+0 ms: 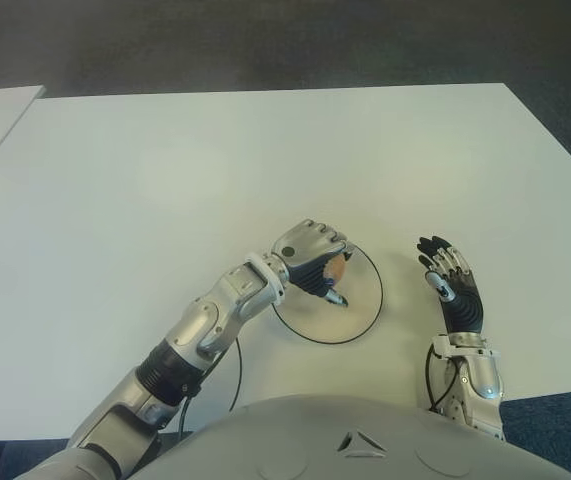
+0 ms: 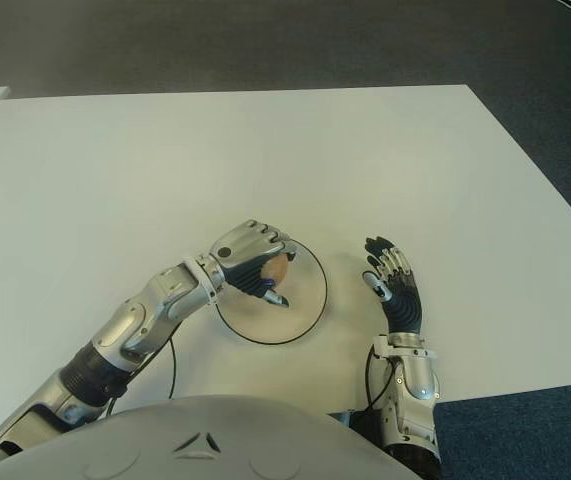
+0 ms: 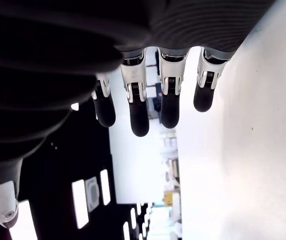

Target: Put the apples into the plate.

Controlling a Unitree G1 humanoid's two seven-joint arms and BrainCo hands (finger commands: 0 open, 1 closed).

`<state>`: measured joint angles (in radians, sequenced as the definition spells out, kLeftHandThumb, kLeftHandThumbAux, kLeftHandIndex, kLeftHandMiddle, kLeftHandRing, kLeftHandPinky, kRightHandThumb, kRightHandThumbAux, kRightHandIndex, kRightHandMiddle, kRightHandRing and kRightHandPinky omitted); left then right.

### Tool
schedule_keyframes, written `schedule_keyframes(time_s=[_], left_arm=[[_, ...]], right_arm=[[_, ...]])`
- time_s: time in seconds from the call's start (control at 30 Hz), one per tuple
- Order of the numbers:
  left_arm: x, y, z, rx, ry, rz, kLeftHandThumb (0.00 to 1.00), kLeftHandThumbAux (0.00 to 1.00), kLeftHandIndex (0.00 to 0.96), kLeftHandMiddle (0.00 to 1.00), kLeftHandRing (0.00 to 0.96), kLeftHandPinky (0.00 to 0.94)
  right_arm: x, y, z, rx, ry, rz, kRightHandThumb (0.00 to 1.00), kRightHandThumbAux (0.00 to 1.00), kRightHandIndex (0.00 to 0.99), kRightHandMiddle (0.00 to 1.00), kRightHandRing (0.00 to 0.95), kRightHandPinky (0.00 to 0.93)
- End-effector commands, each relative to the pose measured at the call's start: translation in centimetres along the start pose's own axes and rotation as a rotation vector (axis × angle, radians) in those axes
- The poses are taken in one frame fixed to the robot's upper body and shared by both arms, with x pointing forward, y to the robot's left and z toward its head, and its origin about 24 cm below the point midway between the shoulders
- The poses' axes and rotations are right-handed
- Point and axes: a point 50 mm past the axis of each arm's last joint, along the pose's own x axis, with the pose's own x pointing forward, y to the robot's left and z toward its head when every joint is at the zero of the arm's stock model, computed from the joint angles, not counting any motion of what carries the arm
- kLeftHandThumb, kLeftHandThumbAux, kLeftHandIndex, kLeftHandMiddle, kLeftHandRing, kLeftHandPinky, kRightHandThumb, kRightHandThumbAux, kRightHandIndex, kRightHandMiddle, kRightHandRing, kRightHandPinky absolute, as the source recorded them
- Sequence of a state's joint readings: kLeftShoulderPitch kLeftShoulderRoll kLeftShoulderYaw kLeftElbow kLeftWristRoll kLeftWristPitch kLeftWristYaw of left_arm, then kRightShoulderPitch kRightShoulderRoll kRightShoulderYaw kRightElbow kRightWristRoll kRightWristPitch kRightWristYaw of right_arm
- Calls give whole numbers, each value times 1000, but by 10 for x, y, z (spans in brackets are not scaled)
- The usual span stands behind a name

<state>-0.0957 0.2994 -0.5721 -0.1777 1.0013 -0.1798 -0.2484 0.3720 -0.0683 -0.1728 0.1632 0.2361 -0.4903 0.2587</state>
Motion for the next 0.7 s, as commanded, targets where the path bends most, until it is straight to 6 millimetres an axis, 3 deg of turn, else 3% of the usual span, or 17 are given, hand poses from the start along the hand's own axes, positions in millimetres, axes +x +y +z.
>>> schedule_keyframes(time_s=[0.03, 0.7], left_arm=[[0, -8, 2, -6, 1, -16, 852, 668, 399, 539, 821, 787], [-3, -18, 4, 44, 0, -33, 853, 668, 396, 539, 841, 836]], right_arm=[[-20, 5, -27, 42, 161, -22, 323, 565, 177, 236, 165, 149], [-21, 4, -27, 24, 173, -19, 312, 548, 170, 232, 166, 149]])
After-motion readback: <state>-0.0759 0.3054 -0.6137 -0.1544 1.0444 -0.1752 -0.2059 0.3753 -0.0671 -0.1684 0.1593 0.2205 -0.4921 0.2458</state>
